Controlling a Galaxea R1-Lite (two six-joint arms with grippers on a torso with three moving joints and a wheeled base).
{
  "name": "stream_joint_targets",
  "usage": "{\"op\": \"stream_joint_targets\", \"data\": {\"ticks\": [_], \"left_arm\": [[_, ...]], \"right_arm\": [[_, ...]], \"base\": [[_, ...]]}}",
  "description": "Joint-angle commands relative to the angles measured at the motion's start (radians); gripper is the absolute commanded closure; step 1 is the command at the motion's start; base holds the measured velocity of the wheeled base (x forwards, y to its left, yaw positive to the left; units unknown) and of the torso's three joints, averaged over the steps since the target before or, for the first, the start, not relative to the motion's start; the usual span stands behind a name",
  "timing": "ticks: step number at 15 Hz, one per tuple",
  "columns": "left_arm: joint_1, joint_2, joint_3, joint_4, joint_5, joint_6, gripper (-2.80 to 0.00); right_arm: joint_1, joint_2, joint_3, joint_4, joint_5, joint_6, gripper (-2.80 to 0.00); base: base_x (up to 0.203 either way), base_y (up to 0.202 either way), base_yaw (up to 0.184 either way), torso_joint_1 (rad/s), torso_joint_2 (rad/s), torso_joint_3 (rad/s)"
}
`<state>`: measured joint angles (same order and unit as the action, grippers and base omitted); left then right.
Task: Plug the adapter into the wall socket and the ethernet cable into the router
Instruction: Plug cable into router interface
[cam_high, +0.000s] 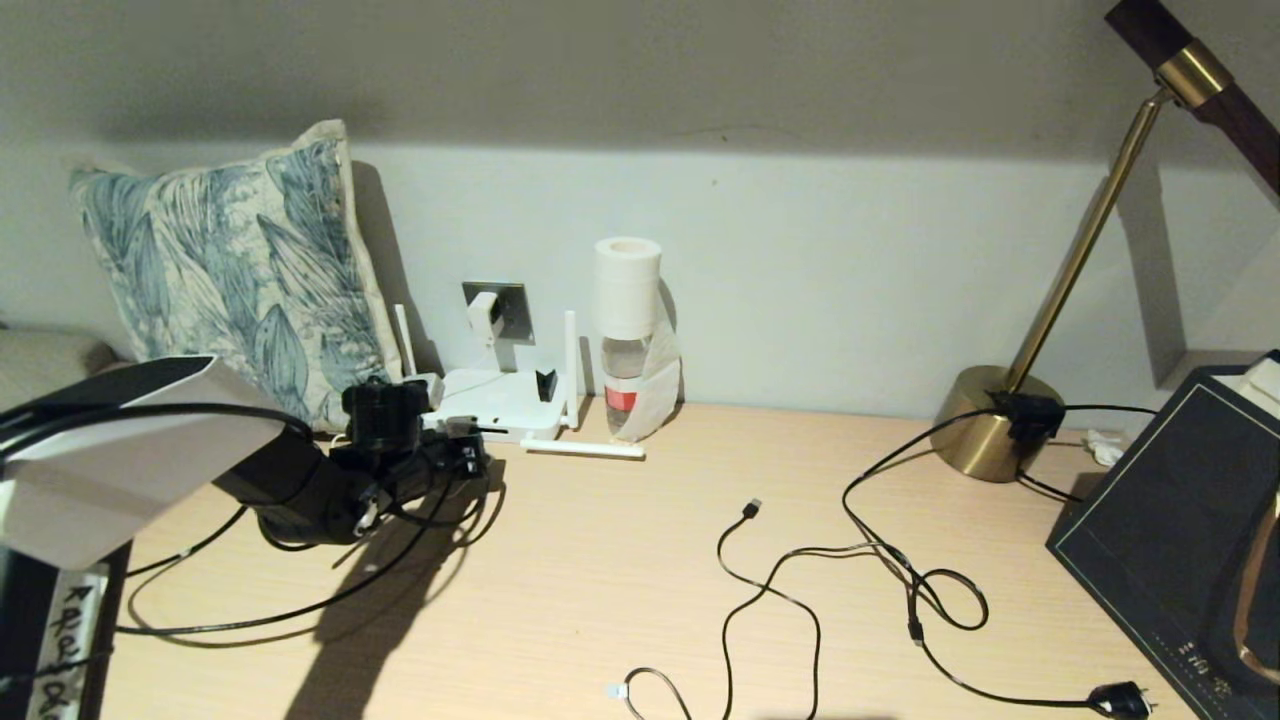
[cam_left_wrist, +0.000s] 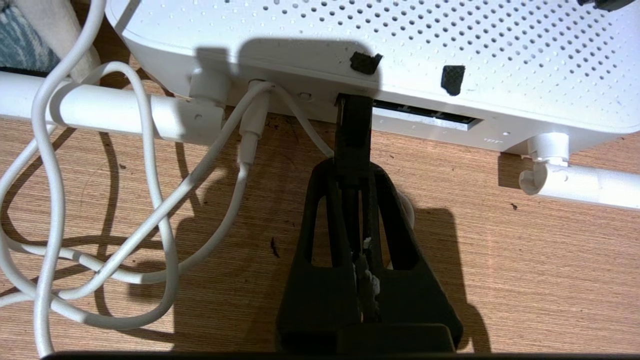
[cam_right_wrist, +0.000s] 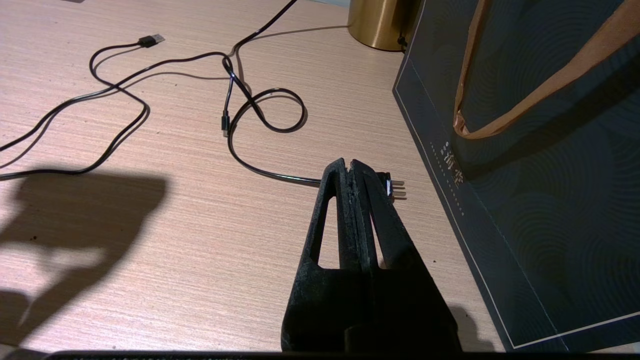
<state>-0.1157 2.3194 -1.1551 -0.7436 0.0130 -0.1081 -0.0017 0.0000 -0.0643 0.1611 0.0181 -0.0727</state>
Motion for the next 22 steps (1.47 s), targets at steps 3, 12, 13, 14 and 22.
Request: {"op": "stream_joint_targets", "data": {"ticks": [3,12,13,14,22], "left_arm": [[-0.001,0.01,-0.018,0.01,0.001,-0.001,0.0],[0.001,0.017,-0.044,0.022,0.001,-0.001,0.0],[0.001,0.018,-0.05,0.026,0.001,-0.001,0.0],[0.001,0.018,-0.051,0.026,0.001,-0.001,0.0],[0.001,0.021,-0.06,0.026,-0.002,-0.001,0.0]], "right_arm": [[0.0,0.002,0.0,0.0,0.0,-0.001,0.0],[0.0,0.002,0.0,0.002,0.0,-0.001,0.0],[0.0,0.002,0.0,0.001,0.0,-0.001,0.0],[0.0,0.002,0.0,0.0,0.0,-0.001,0.0],[0.0,0.002,0.0,0.0,0.0,-0.001,0.0]], "base": [[0.0,0.0,0.0,0.0,0.0,0.0],[0.0,0.0,0.0,0.0,0.0,0.0],[0.0,0.0,0.0,0.0,0.0,0.0],[0.0,0.0,0.0,0.0,0.0,0.0],[0.0,0.0,0.0,0.0,0.0,0.0]]}}
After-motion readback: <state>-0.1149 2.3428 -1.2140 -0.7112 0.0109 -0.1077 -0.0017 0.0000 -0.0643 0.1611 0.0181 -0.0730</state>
